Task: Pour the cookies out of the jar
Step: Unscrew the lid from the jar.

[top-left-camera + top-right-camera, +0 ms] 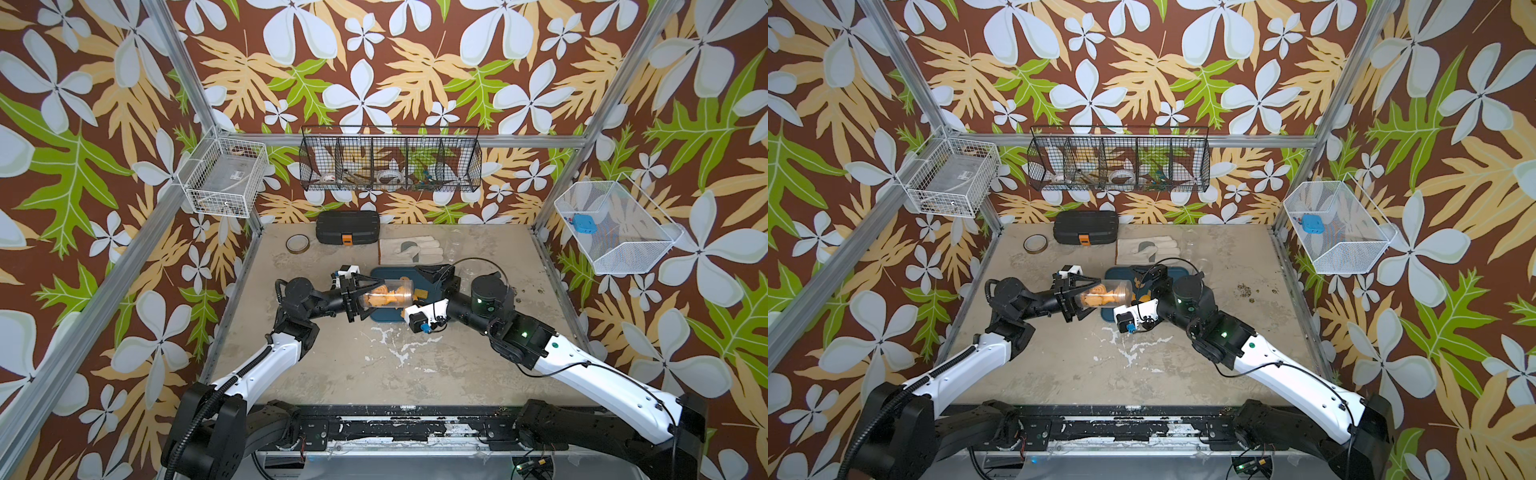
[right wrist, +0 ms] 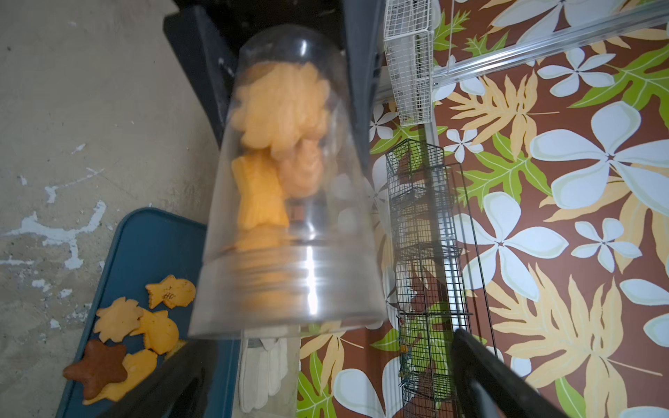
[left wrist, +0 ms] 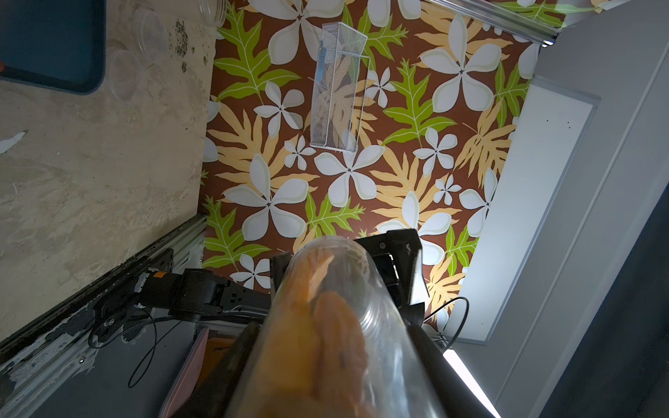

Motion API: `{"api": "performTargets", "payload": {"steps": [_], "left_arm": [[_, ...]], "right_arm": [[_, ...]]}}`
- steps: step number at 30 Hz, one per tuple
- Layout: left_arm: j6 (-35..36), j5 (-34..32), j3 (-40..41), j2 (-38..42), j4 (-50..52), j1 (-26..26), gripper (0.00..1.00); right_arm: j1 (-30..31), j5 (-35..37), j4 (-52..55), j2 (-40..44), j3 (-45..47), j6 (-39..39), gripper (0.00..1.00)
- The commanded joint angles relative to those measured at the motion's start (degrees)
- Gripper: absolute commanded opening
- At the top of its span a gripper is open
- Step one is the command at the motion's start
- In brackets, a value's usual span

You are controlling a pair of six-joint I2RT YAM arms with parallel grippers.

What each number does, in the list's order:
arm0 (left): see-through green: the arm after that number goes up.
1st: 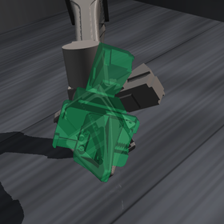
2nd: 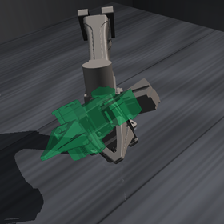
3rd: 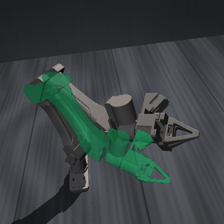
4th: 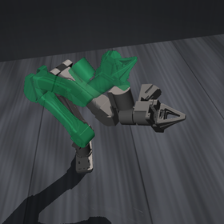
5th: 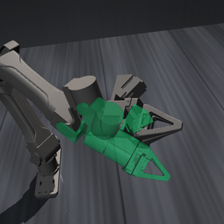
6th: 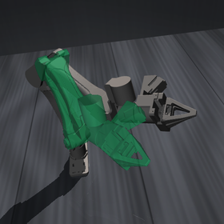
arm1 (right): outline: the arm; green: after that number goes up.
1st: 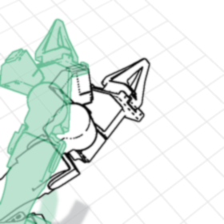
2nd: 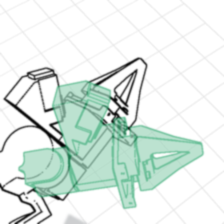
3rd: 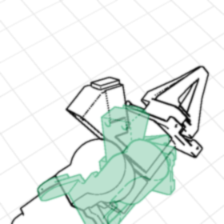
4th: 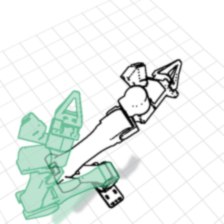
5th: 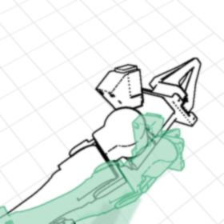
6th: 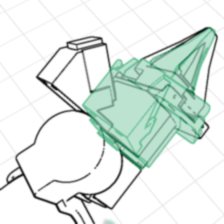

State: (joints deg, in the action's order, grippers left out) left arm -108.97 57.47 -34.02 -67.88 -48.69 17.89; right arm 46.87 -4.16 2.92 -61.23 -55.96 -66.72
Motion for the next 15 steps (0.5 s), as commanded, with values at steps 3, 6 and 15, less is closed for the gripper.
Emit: {"api": "performTargets", "payload": {"steps": [3, 6, 15], "left_arm": [[5.5, -0.7, -2.9, -0.2, 2.3, 0.0, 0.49], [7.2, -1.7, -3.1, -0.3, 3.2, 0.0, 0.49], [11.0, -2.1, -4.0, 0.0, 6.3, 0.0, 0.49]], "right_arm": [[0.0, -2.8, 9.3, 5.5, -3.1, 23.2, 1.00], [0.0, -3.2, 9.4, 10.2, -3.1, 39.1, 1.00], [-29.5, -35.0, 26.4, -6.2, -22.2, 97.8, 1.00]]}}
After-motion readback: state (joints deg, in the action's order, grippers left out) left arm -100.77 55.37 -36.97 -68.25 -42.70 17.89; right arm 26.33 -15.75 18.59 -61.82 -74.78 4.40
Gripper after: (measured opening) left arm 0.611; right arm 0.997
